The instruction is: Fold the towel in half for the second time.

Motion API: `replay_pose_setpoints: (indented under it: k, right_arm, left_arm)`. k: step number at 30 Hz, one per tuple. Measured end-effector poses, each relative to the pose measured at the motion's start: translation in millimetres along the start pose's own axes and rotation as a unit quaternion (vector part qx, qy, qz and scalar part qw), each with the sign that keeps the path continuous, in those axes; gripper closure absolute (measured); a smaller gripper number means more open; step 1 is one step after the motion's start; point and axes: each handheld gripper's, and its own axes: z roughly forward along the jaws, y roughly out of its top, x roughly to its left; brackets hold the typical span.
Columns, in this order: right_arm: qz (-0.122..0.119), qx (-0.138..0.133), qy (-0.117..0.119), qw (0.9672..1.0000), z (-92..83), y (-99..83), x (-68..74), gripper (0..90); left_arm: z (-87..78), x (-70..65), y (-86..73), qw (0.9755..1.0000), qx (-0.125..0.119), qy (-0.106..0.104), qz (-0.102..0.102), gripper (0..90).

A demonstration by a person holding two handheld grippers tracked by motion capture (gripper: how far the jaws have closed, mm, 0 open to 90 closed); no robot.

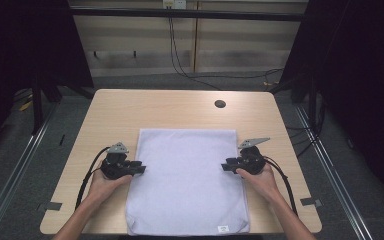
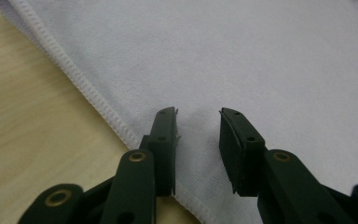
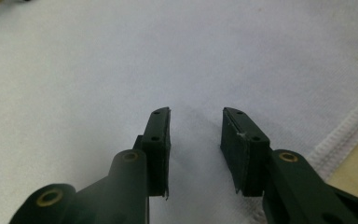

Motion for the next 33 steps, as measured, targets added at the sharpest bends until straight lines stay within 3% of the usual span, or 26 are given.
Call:
replay_pose_setpoints:
  k: [4,7,10,16,19,23,27,30,33]
  right_arm:
    - [-0.004,0.01,0.001,0.9999,-1.4,-4.3,1.6,62.8]
    - [-0.004,0.021,0.007,0.9997,-8.3,-11.1,8.3,63.0]
    - [-0.011,0.036,0.018,0.9991,-17.3,-20.5,17.2,65.2]
    - [-0.013,0.035,0.02,0.9991,-26.4,-31.9,23.6,65.8]
    - [-0.009,0.037,0.021,0.999,-29.8,-35.6,27.0,66.2]
    - [-0.008,0.038,0.031,0.9987,-38.0,-46.4,35.0,66.1]
    - [-0.004,0.05,0.043,0.9978,-47.8,-57.6,46.8,66.1]
    - [-0.007,0.04,0.028,0.9988,-54.6,-60.5,53.6,63.6]
    - [-0.011,-0.002,0.006,0.9999,-62.0,-47.8,39.2,62.8]
  left_arm:
    - [-7.5,-6.7,-9.5,0.9998,0.003,-0.021,0.0,67.4]
    - [-10.5,-13.3,-13.4,0.9998,0.005,-0.018,-0.002,69.3]
    - [-12.8,-23.3,-16.8,0.9996,0.01,-0.025,0.009,67.0]
    - [-17.9,-39.1,-23.7,0.9987,0.021,-0.045,0.011,65.3]
    - [-20.8,-51.0,-27.4,0.998,0.031,-0.051,0.022,63.1]
    - [-26.5,-59.9,-34.4,0.9961,0.04,-0.079,0.011,63.0]
    - [-31.4,-67.7,-39.4,0.9946,0.049,-0.091,0.006,63.0]
    - [-34.8,-69.4,-34.3,0.9952,0.04,-0.087,0.021,61.5]
    - [-32.6,-58.4,-18.2,0.9971,0.013,-0.071,0.021,60.9]
